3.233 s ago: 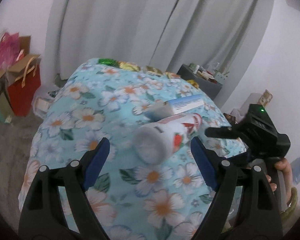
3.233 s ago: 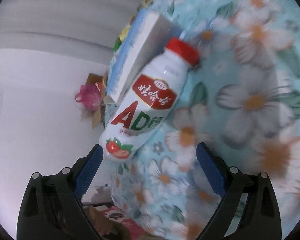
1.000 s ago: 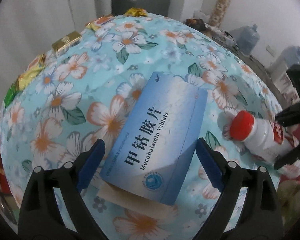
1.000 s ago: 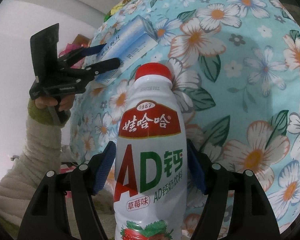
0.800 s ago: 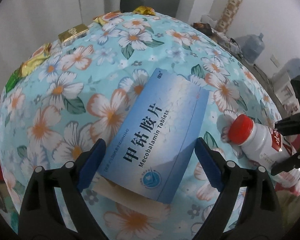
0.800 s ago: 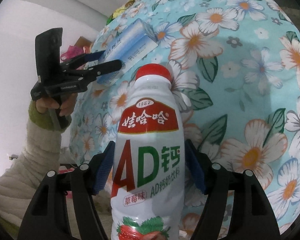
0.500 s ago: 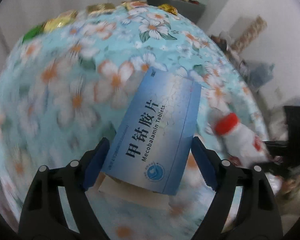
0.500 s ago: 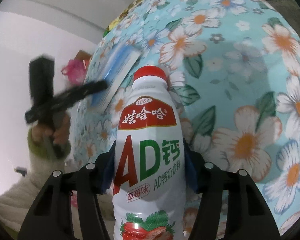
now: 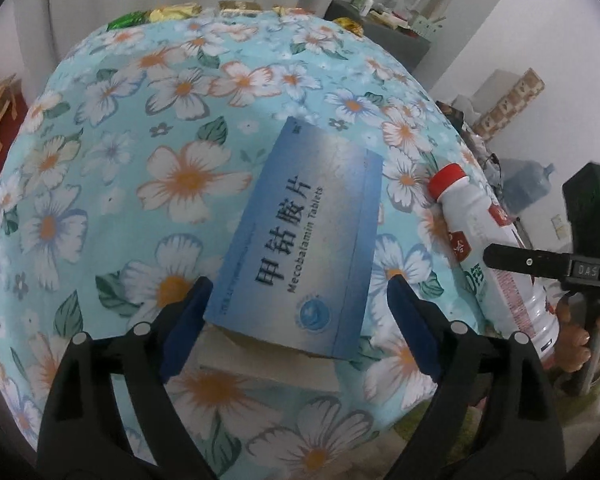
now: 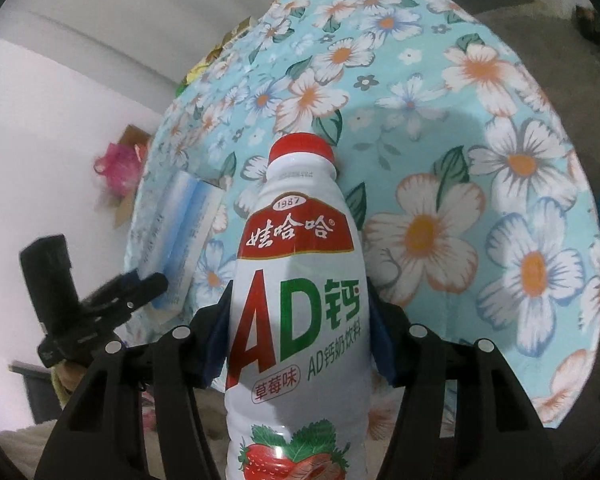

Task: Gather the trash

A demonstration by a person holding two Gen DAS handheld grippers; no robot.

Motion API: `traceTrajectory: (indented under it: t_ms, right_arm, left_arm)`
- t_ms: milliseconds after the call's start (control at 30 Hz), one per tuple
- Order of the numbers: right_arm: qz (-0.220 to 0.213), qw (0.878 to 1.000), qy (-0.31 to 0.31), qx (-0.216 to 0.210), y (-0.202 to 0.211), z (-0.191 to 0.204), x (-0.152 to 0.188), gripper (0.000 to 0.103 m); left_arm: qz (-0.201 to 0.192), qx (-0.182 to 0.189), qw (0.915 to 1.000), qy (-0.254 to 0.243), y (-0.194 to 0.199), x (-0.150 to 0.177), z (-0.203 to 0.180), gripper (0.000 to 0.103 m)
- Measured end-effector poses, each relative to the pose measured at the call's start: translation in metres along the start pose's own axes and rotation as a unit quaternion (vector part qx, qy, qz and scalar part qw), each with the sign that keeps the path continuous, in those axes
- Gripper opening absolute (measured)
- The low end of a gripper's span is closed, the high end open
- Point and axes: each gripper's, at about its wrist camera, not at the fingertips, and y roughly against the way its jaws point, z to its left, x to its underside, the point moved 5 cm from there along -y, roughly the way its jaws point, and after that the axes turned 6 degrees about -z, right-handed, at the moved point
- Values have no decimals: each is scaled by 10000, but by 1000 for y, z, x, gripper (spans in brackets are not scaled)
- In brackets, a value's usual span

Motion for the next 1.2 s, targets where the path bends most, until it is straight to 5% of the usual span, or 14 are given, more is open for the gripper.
traceTrajectory:
  t_ms: [133, 600, 1200]
  right_arm:
    - [-92, 9983, 393, 421, 4, 6, -2, 66]
    - [212, 9887, 1177, 905, -15, 23, 4, 66]
    - [147, 9912, 984, 871, -14, 18, 4, 66]
  left_arm:
    - [-40, -173, 9997, -141, -6, -5, -1, 84]
    - [-212, -645, 9959, -597, -31, -16, -8, 84]
    - [-284, -706, 9950, -642, -34, -20, -9, 78]
